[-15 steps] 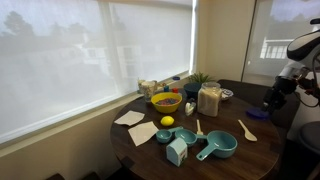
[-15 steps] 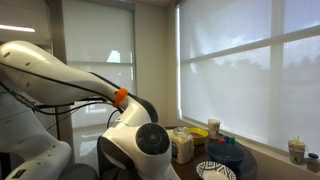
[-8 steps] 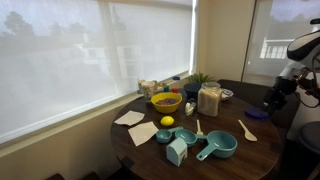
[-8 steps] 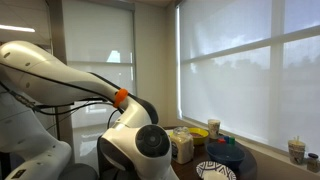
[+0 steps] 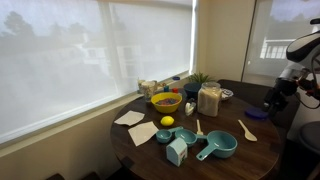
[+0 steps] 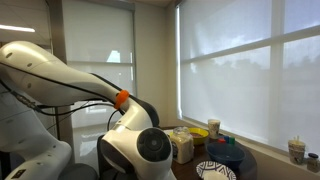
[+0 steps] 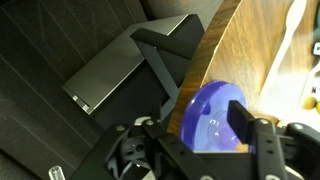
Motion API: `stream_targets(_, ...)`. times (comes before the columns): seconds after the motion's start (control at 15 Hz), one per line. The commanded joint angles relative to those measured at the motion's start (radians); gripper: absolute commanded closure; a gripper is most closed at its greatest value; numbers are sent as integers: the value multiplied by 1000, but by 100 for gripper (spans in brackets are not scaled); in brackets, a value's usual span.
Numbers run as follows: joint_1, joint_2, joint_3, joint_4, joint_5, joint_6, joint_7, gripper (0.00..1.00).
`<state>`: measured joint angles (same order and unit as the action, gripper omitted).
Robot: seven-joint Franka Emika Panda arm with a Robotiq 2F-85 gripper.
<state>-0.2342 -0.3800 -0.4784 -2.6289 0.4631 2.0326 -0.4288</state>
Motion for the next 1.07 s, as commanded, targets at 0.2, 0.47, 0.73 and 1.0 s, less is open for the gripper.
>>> stream_targets(0.2, -19, 41, 0, 25, 10, -32, -16, 80)
stream_targets(0.47, -29, 37, 3, 37, 4, -51, -7, 87)
stream_targets(0.73, -36, 24, 6, 48, 1, -64, -5, 92)
stream_targets(1.0, -34, 13, 12, 60, -2, -66, -4, 94)
